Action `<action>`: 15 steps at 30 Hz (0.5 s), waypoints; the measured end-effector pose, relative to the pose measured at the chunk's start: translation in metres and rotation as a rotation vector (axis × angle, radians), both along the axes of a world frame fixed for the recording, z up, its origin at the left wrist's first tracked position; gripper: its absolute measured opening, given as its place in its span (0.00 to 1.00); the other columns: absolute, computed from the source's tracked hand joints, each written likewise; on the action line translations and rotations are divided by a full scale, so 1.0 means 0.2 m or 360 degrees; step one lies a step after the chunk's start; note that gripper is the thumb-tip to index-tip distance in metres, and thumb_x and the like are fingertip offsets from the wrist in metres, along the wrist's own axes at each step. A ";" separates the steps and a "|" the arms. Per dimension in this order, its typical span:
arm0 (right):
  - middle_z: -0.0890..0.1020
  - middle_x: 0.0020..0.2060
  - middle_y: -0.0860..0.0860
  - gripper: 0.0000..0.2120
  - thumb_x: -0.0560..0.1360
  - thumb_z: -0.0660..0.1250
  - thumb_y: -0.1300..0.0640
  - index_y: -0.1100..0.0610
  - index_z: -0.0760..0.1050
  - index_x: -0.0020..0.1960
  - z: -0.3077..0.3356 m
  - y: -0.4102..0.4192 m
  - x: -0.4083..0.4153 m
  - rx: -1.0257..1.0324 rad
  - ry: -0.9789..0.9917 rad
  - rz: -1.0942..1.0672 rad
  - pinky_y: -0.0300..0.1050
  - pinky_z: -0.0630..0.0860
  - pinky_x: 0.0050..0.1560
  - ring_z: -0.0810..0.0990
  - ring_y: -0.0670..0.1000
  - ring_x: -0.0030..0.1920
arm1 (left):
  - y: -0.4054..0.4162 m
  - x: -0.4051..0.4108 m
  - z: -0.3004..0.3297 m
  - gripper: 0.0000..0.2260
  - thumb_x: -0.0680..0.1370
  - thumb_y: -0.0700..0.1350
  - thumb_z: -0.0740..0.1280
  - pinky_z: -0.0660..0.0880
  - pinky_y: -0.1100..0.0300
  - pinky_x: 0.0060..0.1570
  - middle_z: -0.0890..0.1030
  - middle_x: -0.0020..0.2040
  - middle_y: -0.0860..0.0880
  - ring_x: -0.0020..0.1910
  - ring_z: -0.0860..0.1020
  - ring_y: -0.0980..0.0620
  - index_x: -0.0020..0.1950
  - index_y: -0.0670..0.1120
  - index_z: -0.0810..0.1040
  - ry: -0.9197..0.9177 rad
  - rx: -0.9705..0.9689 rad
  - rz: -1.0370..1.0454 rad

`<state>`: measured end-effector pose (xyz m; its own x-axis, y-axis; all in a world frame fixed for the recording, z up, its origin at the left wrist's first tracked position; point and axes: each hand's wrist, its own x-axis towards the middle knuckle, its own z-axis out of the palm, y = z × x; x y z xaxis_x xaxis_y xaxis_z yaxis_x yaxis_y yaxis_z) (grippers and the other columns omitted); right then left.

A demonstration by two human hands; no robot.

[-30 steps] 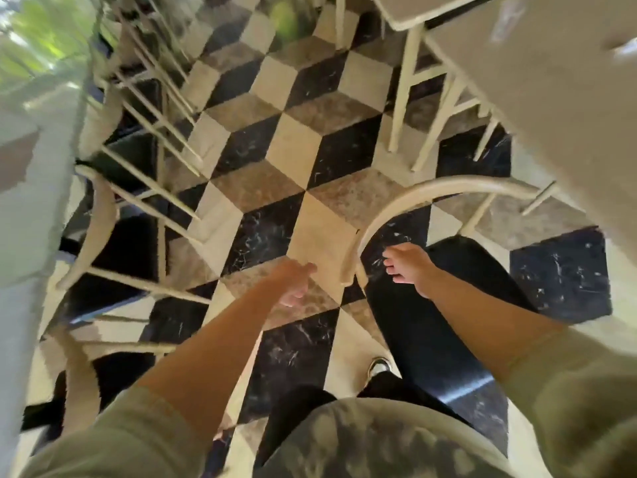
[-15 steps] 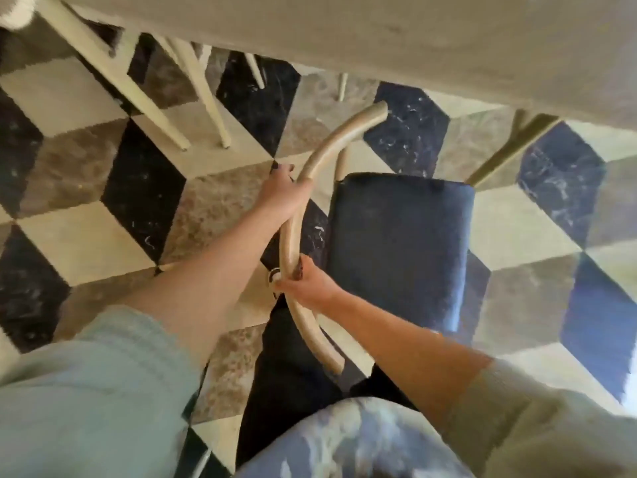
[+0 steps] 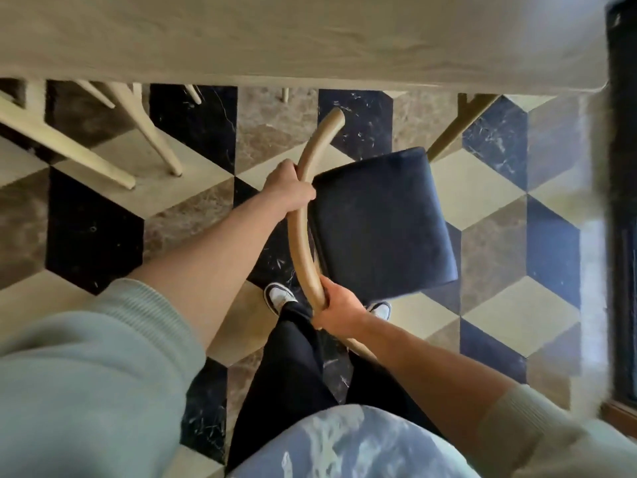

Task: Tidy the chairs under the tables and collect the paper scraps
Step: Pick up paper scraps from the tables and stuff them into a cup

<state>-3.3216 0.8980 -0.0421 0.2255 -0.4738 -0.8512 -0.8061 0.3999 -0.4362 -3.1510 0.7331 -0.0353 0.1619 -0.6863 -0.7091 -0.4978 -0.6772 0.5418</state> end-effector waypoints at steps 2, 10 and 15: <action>0.79 0.46 0.44 0.39 0.66 0.75 0.61 0.44 0.68 0.73 0.00 -0.03 0.00 0.0001 -0.0003 0.0071 0.30 0.71 0.30 0.79 0.43 0.40 | 0.02 0.06 0.01 0.25 0.69 0.43 0.74 0.77 0.52 0.37 0.77 0.55 0.46 0.49 0.79 0.44 0.63 0.48 0.70 0.0021 0.0027 0.0097; 0.81 0.46 0.45 0.33 0.68 0.72 0.60 0.39 0.71 0.68 0.02 -0.21 -0.14 -0.0223 0.0070 0.0534 0.49 0.80 0.43 0.80 0.52 0.45 | 0.18 0.23 0.00 0.22 0.73 0.42 0.75 0.75 0.60 0.22 0.79 0.56 0.44 0.42 0.80 0.49 0.63 0.46 0.70 0.0010 0.0125 0.0699; 0.80 0.47 0.46 0.31 0.73 0.67 0.60 0.37 0.68 0.71 0.04 -0.59 -0.41 -0.0624 0.0171 0.0996 0.51 0.81 0.41 0.80 0.53 0.44 | 0.16 0.09 0.05 0.19 0.79 0.47 0.72 0.85 0.46 0.35 0.80 0.57 0.43 0.47 0.82 0.43 0.66 0.45 0.72 -0.0022 0.0145 0.1008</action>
<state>-3.4045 0.7799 -0.0346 0.4778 -0.5575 -0.6789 -0.8783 -0.3164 -0.3583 -3.1336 0.7641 -0.0247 0.5257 -0.3917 -0.7551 0.0073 -0.8855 0.4645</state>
